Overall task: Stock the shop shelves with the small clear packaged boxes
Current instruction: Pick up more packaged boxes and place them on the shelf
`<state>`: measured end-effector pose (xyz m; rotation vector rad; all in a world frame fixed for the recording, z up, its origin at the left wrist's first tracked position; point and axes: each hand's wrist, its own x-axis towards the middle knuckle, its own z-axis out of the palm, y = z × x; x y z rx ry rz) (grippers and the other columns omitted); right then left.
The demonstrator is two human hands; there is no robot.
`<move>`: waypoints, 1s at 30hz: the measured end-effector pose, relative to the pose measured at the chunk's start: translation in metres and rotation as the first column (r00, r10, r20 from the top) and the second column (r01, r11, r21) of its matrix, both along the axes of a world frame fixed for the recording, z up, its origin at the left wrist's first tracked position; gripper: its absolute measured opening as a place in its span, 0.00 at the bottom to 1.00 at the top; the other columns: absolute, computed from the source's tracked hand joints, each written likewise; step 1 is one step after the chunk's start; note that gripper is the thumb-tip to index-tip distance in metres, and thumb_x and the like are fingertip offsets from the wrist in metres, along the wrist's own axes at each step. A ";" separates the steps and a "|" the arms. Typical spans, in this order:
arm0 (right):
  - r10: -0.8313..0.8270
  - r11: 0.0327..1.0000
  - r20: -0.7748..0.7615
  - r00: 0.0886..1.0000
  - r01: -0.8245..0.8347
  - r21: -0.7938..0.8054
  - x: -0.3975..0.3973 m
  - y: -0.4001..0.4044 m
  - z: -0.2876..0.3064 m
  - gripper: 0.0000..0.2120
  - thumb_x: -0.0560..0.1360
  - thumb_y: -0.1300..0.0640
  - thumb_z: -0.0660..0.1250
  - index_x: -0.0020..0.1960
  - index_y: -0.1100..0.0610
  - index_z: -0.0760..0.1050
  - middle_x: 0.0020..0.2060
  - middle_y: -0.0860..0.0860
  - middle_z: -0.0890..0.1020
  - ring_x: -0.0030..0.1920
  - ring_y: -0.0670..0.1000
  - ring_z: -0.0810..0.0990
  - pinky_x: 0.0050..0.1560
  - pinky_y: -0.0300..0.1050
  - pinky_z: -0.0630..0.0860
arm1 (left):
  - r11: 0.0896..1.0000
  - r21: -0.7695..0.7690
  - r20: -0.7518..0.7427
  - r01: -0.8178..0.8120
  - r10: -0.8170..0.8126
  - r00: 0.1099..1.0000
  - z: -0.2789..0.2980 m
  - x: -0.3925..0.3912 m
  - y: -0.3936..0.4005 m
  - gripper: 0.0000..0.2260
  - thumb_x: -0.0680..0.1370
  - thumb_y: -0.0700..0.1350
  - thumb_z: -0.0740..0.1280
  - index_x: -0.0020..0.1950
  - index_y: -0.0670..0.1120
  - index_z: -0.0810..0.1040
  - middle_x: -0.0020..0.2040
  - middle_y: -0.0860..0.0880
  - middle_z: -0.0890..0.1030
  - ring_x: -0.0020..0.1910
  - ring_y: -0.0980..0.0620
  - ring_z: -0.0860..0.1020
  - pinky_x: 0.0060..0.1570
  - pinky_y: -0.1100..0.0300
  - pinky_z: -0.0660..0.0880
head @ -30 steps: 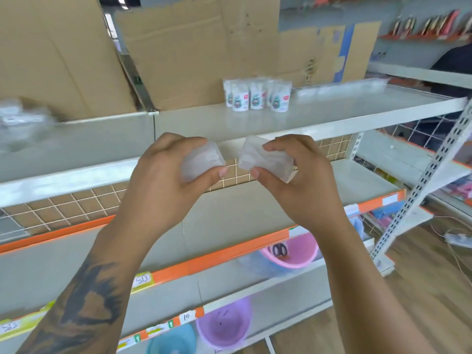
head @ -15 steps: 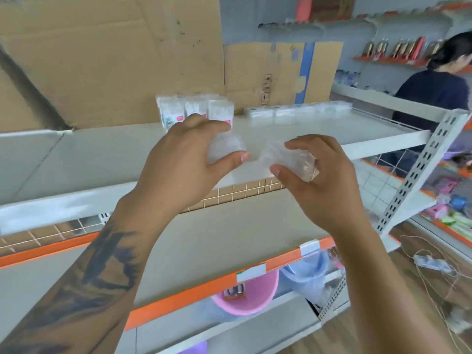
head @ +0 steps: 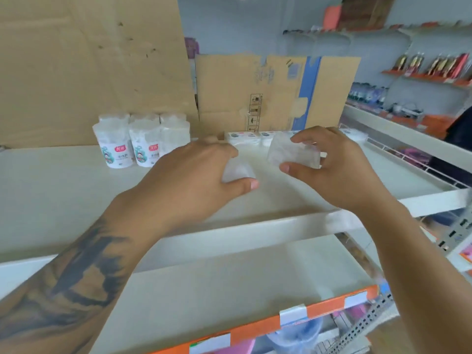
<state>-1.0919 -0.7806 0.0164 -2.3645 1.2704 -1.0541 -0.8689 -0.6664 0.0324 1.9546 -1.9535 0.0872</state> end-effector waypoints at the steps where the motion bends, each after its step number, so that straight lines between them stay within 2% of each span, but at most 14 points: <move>1: 0.013 1.000 -0.019 1.000 -0.013 0.014 -0.006 -0.013 0.005 0.21 0.69 0.43 0.79 0.60 0.42 0.77 0.57 0.46 0.77 0.55 0.43 0.76 0.54 0.35 0.70 | 0.999 0.035 0.005 -0.003 0.003 1.000 0.001 -0.006 -0.009 0.32 0.75 0.72 0.60 0.75 0.57 0.70 0.70 0.57 0.72 0.69 0.52 0.72 0.64 0.51 0.72; 4: 0.058 0.998 -0.091 0.994 -0.055 0.040 -0.020 -0.056 0.023 0.22 0.68 0.43 0.79 0.59 0.40 0.75 0.57 0.47 0.77 0.55 0.47 0.77 0.53 0.39 0.69 | 0.996 0.089 0.057 -0.008 0.003 0.998 0.006 -0.026 -0.036 0.30 0.75 0.72 0.60 0.73 0.59 0.71 0.68 0.57 0.73 0.67 0.51 0.74 0.62 0.52 0.73; 8: 0.147 0.988 -0.220 0.964 -0.132 0.083 -0.031 -0.108 0.045 0.26 0.67 0.41 0.80 0.61 0.40 0.75 0.56 0.46 0.78 0.55 0.49 0.77 0.51 0.44 0.70 | 0.989 0.145 -0.101 -0.026 0.041 0.994 0.009 -0.049 -0.082 0.30 0.74 0.69 0.66 0.72 0.56 0.74 0.68 0.55 0.75 0.65 0.53 0.74 0.58 0.59 0.69; 12: 0.259 0.959 -0.327 0.909 -0.201 0.202 -0.037 -0.155 0.057 0.27 0.66 0.42 0.81 0.62 0.40 0.74 0.54 0.45 0.77 0.53 0.48 0.78 0.49 0.45 0.73 | 0.977 0.187 -0.098 -0.106 0.126 0.987 0.006 -0.059 -0.128 0.30 0.74 0.67 0.69 0.72 0.52 0.75 0.66 0.52 0.77 0.65 0.51 0.74 0.62 0.59 0.70; 16: 0.343 0.929 -0.362 0.867 -0.256 0.266 -0.035 -0.192 0.053 0.26 0.67 0.45 0.81 0.62 0.44 0.75 0.53 0.45 0.77 0.53 0.50 0.80 0.54 0.48 0.78 | 0.958 0.241 -0.063 -0.156 0.176 0.982 -0.003 -0.065 -0.157 0.30 0.74 0.67 0.70 0.71 0.54 0.75 0.63 0.53 0.76 0.65 0.51 0.73 0.63 0.57 0.70; 19: 0.419 0.892 -0.304 0.855 -0.325 0.314 -0.034 -0.204 0.039 0.24 0.68 0.46 0.80 0.60 0.44 0.76 0.52 0.47 0.79 0.49 0.49 0.81 0.53 0.48 0.78 | 0.945 0.287 -0.014 -0.155 0.166 0.986 -0.006 -0.065 -0.168 0.30 0.71 0.70 0.69 0.69 0.56 0.75 0.59 0.55 0.75 0.63 0.52 0.74 0.62 0.55 0.72; 21: 0.464 0.862 -0.239 0.853 -0.372 0.345 -0.037 -0.209 0.036 0.22 0.68 0.46 0.80 0.58 0.44 0.77 0.52 0.47 0.80 0.46 0.47 0.81 0.47 0.44 0.78 | 0.928 0.343 -0.013 -0.146 0.160 0.987 0.001 -0.064 -0.170 0.33 0.68 0.73 0.69 0.69 0.59 0.73 0.60 0.58 0.75 0.61 0.55 0.74 0.62 0.56 0.72; 23: 0.493 0.823 -0.107 0.863 -0.423 0.379 -0.037 -0.212 0.036 0.18 0.69 0.47 0.80 0.56 0.47 0.79 0.51 0.50 0.82 0.42 0.45 0.82 0.45 0.43 0.81 | 0.936 0.330 -0.052 -0.125 0.151 0.987 0.011 -0.064 -0.172 0.36 0.65 0.74 0.69 0.70 0.62 0.72 0.61 0.61 0.75 0.61 0.57 0.74 0.61 0.59 0.72; 24: 0.497 0.800 -0.024 0.867 -0.447 0.401 -0.037 -0.212 0.036 0.16 0.70 0.48 0.79 0.55 0.49 0.80 0.50 0.51 0.84 0.43 0.46 0.83 0.47 0.47 0.84 | 0.957 0.274 -0.099 -0.100 0.131 0.986 0.013 -0.065 -0.174 0.35 0.64 0.73 0.70 0.69 0.63 0.73 0.61 0.63 0.76 0.60 0.59 0.75 0.59 0.62 0.72; 26: 0.502 0.747 0.127 0.855 -0.503 0.435 -0.036 -0.210 0.035 0.12 0.74 0.50 0.77 0.53 0.54 0.82 0.50 0.55 0.85 0.48 0.53 0.84 0.50 0.55 0.85 | 0.996 0.081 -0.219 -0.033 0.050 0.975 0.009 -0.064 -0.180 0.23 0.70 0.65 0.74 0.63 0.62 0.78 0.57 0.63 0.80 0.58 0.61 0.77 0.55 0.67 0.73; 27: 0.505 0.718 0.190 0.842 -0.532 0.448 -0.035 -0.208 0.032 0.12 0.75 0.49 0.75 0.53 0.56 0.82 0.50 0.58 0.85 0.49 0.57 0.84 0.51 0.57 0.85 | 1.000 -0.012 -0.279 -0.011 0.007 0.960 0.006 -0.064 -0.182 0.16 0.73 0.60 0.75 0.59 0.61 0.81 0.54 0.62 0.82 0.56 0.61 0.79 0.55 0.66 0.75; 29: 0.481 0.679 0.297 0.825 -0.564 0.469 -0.033 -0.205 0.027 0.17 0.77 0.46 0.71 0.52 0.60 0.83 0.49 0.62 0.84 0.44 0.60 0.82 0.49 0.58 0.85 | 0.995 -0.104 -0.429 0.009 -0.053 0.902 0.001 -0.063 -0.185 0.08 0.75 0.53 0.76 0.53 0.55 0.85 0.48 0.58 0.86 0.51 0.55 0.83 0.57 0.57 0.77; 30: 0.455 0.667 0.345 0.821 -0.571 0.479 -0.031 -0.204 0.025 0.21 0.76 0.42 0.70 0.52 0.61 0.83 0.48 0.63 0.84 0.42 0.59 0.82 0.46 0.57 0.84 | 0.994 -0.108 -0.516 0.015 -0.069 0.854 0.000 -0.063 -0.186 0.08 0.75 0.52 0.76 0.52 0.51 0.86 0.46 0.54 0.87 0.48 0.52 0.85 0.56 0.54 0.78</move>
